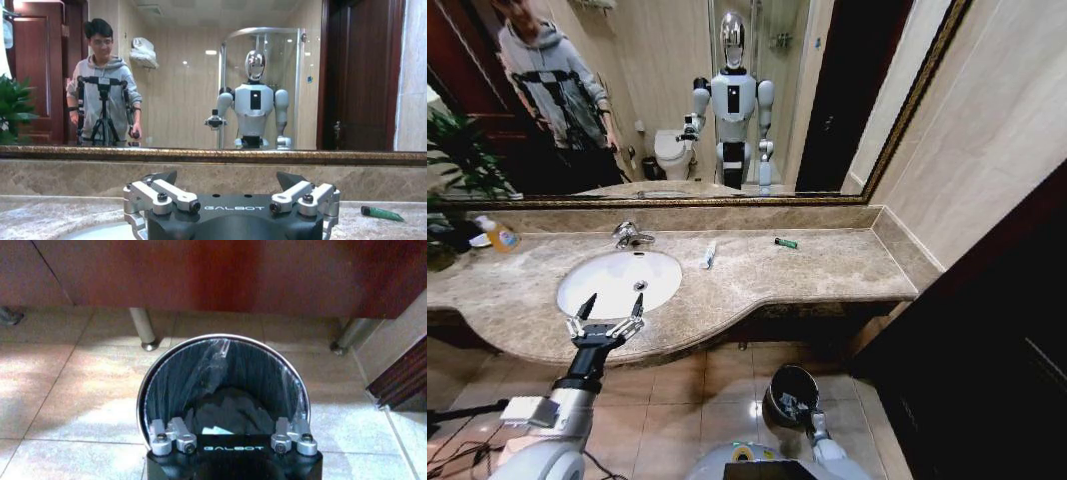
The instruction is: Pick up the trash from the sink and place it in the trash bin.
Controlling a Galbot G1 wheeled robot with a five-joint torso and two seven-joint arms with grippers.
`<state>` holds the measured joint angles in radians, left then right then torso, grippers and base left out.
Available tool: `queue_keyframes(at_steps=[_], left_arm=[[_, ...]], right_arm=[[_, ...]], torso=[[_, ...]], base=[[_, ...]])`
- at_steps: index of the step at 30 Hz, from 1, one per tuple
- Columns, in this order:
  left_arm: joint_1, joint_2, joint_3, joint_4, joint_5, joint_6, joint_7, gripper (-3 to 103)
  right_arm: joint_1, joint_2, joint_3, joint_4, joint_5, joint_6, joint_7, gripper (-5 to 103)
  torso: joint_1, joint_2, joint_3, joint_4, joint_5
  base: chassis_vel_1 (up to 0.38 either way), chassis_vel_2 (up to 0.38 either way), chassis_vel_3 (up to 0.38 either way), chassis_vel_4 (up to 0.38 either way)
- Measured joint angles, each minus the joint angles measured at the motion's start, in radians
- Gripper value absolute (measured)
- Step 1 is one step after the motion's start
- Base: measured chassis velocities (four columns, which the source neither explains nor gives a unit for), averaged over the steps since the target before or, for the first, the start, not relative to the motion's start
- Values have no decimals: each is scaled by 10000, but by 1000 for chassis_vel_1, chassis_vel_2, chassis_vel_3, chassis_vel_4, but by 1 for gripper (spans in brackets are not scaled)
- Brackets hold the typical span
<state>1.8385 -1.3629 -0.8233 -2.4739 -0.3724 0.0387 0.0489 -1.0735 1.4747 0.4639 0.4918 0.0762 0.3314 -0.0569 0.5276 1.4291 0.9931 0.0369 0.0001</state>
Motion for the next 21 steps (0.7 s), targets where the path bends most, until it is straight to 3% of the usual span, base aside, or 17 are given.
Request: queue_keyframes(at_steps=[3,5,9,11,12,15,16,17,18,21], left_arm=[[0,0,0,0,0,0,0,100],[1,0,0,0,0,0,0,100],[1,0,0,0,0,0,0,100],[0,0,0,0,0,0,0,100],[0,0,0,0,0,0,0,100],[0,0,0,-1,0,0,0,100],[0,0,0,0,0,0,-1,100],[0,0,0,0,0,0,-1,100],[0,0,0,0,0,0,-1,100],[0,-1,-1,-1,0,0,-3,100]], right_arm=[[-570,-99,29,800,423,24,-111,82],[-691,-112,32,943,531,128,-118,82],[-1287,-139,59,1702,646,677,-115,96],[-1838,-134,82,2355,-96,1336,286,100],[-1838,-134,82,2355,-96,1336,286,100],[-2739,-137,206,3546,-2049,2736,1119,100],[-3130,-140,242,4170,-2179,2849,1216,100],[-3130,-140,242,4170,-2179,2849,1216,100],[-3705,-141,261,5216,-1884,2561,1222,100],[-5814,-181,217,8893,60,1063,1063,100]], torso=[[0,0,0,-1,-1],[0,0,0,-1,-1],[0,0,0,-1,-1],[0,0,0,0,0],[0,0,0,0,0],[-1,0,-1,1,0],[0,0,-1,1,2],[0,0,-1,1,2],[0,0,0,-1,0],[-1,1,-2,0,0]], base=[[0,0,0,0],[0,0,0,0],[0,0,0,0],[0,0,0,0],[0,0,0,0],[0,0,0,0],[0,0,0,0],[0,0,0,0],[0,0,0,0],[0,0,0,0]])
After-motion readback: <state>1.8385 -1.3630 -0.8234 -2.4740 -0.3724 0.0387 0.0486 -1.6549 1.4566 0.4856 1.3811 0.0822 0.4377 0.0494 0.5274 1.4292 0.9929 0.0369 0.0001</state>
